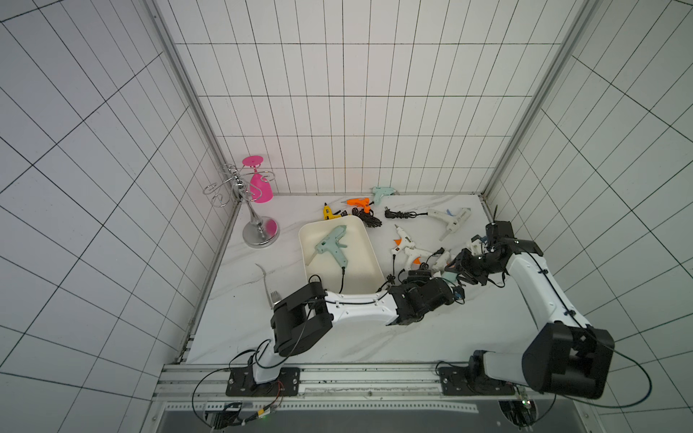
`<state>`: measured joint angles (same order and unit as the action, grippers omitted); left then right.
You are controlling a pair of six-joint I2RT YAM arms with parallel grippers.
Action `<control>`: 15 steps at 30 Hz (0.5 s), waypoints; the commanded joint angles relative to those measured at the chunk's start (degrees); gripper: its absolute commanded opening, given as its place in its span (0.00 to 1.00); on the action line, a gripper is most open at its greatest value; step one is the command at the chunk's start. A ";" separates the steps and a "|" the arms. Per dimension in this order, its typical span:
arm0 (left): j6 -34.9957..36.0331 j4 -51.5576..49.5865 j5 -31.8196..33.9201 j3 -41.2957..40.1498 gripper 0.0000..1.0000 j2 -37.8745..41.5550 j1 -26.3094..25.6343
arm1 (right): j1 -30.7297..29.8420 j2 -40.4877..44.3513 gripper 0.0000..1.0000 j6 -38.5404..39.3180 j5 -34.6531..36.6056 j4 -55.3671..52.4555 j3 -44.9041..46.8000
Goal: Put the hot melt glue gun into the storage box
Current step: Pick up the hot melt adhesive gun from the center of the board.
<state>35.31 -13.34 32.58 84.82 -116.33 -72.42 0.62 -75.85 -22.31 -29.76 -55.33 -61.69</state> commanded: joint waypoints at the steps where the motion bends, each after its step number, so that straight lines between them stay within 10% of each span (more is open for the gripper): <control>1: 1.53 2.77 0.66 -1.70 0.76 -1.35 0.24 | -0.71 0.18 0.13 0.68 -3.52 -2.36 -3.79; 10: 8.45 17.50 12.71 -1.33 0.66 -7.82 1.41 | -3.78 0.62 0.13 1.29 -5.50 -5.49 -3.33; 15: 11.95 28.78 13.53 -6.22 0.33 -6.50 0.55 | -5.27 0.77 0.13 1.65 -5.37 -6.21 -1.75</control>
<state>44.82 4.08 46.22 80.60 -122.87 -71.02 -2.66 -75.75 -21.02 -28.80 -57.63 -62.50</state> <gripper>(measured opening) 0.365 0.356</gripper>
